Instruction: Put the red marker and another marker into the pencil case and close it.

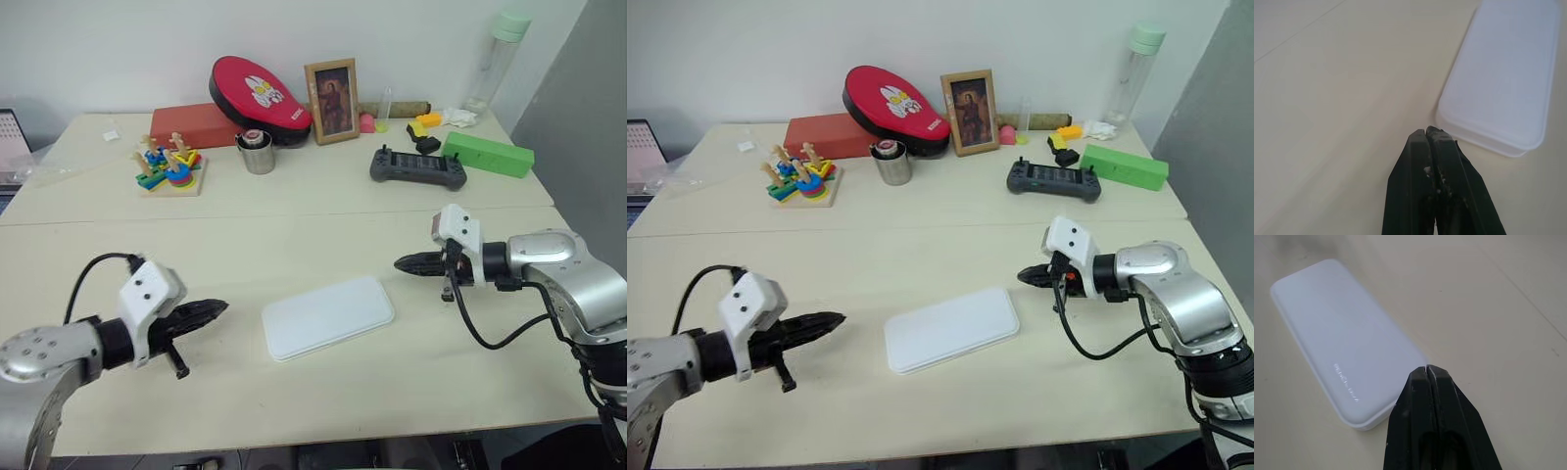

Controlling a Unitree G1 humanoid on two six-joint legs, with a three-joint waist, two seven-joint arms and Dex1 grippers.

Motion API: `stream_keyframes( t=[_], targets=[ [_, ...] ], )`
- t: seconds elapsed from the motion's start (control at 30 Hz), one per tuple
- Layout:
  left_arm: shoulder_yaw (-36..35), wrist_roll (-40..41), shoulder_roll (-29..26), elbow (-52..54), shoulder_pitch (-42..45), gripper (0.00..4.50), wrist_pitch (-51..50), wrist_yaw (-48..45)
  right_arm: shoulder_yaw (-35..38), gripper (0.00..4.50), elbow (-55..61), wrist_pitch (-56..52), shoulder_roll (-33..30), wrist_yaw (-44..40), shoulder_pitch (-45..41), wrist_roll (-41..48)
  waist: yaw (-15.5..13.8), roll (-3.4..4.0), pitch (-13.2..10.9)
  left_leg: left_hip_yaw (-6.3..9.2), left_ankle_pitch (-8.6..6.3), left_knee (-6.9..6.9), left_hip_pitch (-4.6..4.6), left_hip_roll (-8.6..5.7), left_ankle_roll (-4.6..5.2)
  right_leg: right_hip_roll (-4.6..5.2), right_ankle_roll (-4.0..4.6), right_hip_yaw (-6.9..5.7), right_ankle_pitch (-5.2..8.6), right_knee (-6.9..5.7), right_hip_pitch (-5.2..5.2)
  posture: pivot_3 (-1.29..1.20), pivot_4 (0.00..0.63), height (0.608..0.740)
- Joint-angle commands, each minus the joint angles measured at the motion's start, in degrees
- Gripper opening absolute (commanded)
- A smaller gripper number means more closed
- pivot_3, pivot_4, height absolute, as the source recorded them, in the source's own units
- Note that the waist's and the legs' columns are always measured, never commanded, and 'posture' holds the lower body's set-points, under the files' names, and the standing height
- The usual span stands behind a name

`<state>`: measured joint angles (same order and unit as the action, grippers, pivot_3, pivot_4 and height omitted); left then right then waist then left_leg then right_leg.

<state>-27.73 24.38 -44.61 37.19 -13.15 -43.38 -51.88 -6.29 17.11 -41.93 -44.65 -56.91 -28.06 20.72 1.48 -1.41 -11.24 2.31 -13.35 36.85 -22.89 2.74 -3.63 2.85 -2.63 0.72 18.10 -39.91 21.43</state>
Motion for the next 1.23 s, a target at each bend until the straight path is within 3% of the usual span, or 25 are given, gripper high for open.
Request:
stream_keyframes(
  t=[0.03, 0.17, 0.37, 0.57, 0.73, 0.9, 1.23],
  targets=[
    [-5.16, -0.51, 3.40, 0.84, -0.84, 0.05, 0.33, 6.77, 4.48, 0.00, 1.33, -2.22, 2.36, 6.58, 2.45, 0.61, -0.02, -0.02, 0.01, 0.02, 0.00, -0.03, -0.01, 0.00, 0.00, 0.00, 0.01, -0.02, -0.01, 0.01, 0.00, 0.00, 0.150, 0.740],
    [-10.14, 4.02, 11.42, -2.33, 4.67, 0.05, -4.14, 17.16, 7.99, 0.00, 4.91, -8.36, 7.58, 14.26, 5.68, 3.12, 0.00, -0.01, 0.02, 0.02, 0.00, -0.01, 0.02, 0.00, 0.00, -0.01, 0.02, -0.02, -0.04, -0.03, -0.02, 0.00, 0.150, 0.740],
    [-12.18, 4.62, 16.18, -3.71, 5.05, 0.05, -4.51, 23.92, 12.28, 0.00, 9.62, -11.37, 13.87, 23.61, 11.42, 3.73, 0.07, -0.13, 0.08, 0.02, 0.00, 0.00, 0.00, -0.02, -0.01, -0.03, -0.04, 0.07, -0.10, 0.05, -0.01, 0.00, 0.150, 0.740],
    [-11.31, 5.12, 17.30, -3.36, 1.79, 0.05, -3.09, 25.10, 14.39, 0.00, 10.63, -9.54, 16.28, 28.41, 13.88, 3.12, 0.11, -0.14, 0.09, -0.01, 0.00, -0.02, 0.01, -0.02, -0.01, -0.04, -0.03, 0.09, -0.10, 0.08, 0.01, 0.00, 0.150, 0.740],
    [-3.70, 0.12, 24.64, -1.94, -3.56, 0.05, 2.05, 30.66, 12.37, 0.00, 9.76, -1.77, 22.72, 39.43, 17.71, -4.31, 0.18, -0.19, 0.29, -0.02, 0.00, -0.06, 0.04, -0.02, -0.01, -0.04, -0.02, 0.14, -0.12, 0.16, -0.02, 0.00, 0.150, 0.740],
    [-0.13, -3.08, 26.25, -3.33, -4.53, 0.05, 7.38, 32.44, 9.81, 0.00, 8.83, 1.65, 23.22, 39.60, 20.91, -6.84, 0.02, -0.20, 0.28, -0.01, 0.00, -0.07, -0.01, -0.02, -0.02, -0.04, -0.04, 0.12, -0.15, 0.21, 0.01, 0.00, 0.150, 0.740],
    [-1.81, -2.28, 24.27, -4.92, -2.82, 0.05, 9.76, 33.18, 10.50, 0.00, 7.91, 4.33, 21.80, 38.68, 23.21, -7.29, 0.10, -0.20, 0.28, -0.03, 0.00, -0.08, -0.01, -0.02, -0.02, -0.06, -0.02, 0.16, -0.23, 0.34, -0.01, 0.00, 0.150, 0.740]
  ],
)
